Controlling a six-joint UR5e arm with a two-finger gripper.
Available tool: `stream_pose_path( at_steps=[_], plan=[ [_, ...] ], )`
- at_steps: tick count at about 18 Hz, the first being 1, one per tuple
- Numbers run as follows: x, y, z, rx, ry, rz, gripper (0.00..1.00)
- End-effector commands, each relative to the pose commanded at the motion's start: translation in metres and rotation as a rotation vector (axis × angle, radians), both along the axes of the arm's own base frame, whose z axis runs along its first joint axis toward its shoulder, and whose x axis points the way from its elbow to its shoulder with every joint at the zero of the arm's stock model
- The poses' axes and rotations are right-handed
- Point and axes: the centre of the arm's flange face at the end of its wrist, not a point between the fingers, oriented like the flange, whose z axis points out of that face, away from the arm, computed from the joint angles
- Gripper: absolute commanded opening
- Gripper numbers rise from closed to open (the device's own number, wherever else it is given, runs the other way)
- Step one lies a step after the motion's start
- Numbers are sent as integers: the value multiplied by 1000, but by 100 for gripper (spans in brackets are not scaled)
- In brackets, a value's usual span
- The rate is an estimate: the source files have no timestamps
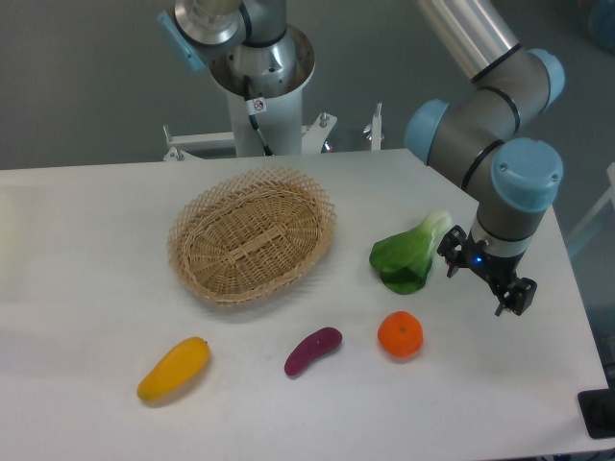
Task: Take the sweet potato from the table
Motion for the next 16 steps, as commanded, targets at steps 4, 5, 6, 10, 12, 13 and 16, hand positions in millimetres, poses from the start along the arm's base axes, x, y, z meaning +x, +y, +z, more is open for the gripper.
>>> stream_pose_path(
  at_steps=[4, 5, 6, 10, 12, 13, 16],
  plan=[
    [0, 0, 0, -2, -1, 0, 100],
    [0, 0, 1, -1, -1, 0, 100],
    [0, 0, 1, -1, -1, 2, 100],
    [2, 0, 2, -3, -6, 15, 100],
    [6, 4, 2, 2, -10, 30, 100],
    [9, 8, 2, 4, -12, 54, 100],
    [26, 29, 2, 25, -25, 125, 100]
  ],
)
